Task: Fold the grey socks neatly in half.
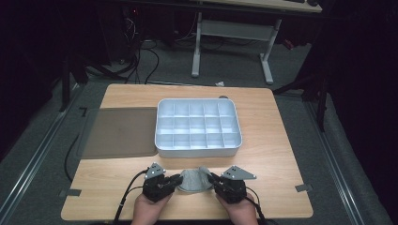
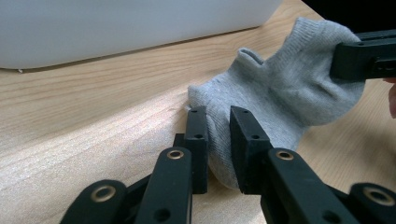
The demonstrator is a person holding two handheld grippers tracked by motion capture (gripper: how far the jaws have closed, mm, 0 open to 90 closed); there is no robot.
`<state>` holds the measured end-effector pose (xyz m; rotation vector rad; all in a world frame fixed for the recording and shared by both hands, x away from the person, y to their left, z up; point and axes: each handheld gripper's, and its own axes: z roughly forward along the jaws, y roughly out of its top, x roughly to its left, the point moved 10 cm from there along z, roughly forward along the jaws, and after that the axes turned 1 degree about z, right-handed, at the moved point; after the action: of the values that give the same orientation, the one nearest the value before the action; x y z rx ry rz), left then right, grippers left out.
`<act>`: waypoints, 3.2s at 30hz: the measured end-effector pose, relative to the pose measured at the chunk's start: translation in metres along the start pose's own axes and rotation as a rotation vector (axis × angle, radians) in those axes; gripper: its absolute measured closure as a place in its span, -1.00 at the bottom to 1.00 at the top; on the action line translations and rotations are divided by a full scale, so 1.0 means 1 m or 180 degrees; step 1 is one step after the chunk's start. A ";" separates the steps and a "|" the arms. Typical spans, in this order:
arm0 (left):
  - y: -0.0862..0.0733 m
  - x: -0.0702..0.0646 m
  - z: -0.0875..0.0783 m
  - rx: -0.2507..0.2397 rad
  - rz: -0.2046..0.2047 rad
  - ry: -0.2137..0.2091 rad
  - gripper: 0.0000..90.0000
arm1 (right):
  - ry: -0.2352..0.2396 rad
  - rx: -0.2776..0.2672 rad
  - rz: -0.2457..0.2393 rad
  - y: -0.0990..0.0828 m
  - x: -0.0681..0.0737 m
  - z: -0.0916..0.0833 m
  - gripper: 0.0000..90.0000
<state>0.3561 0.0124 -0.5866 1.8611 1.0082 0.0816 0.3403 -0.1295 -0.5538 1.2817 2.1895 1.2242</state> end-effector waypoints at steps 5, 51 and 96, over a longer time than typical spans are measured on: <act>-0.001 -0.002 0.001 0.0014 0.0044 0.0003 0.72 | 0.0011 0.0019 -0.0088 0.005 0.008 0.003 0.89; 0.001 0.002 -0.025 -0.0070 0.0115 0.0096 0.62 | 0.0241 0.0083 -0.0170 0.001 0.043 0.028 0.51; -0.016 -0.012 0.005 0.0361 0.0537 0.0303 0.84 | 0.0299 0.0291 -0.0350 -0.021 0.053 0.048 0.94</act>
<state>0.3408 0.0037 -0.5972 2.0606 0.9349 0.2193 0.3301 -0.0654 -0.5909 1.1419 2.3736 1.1764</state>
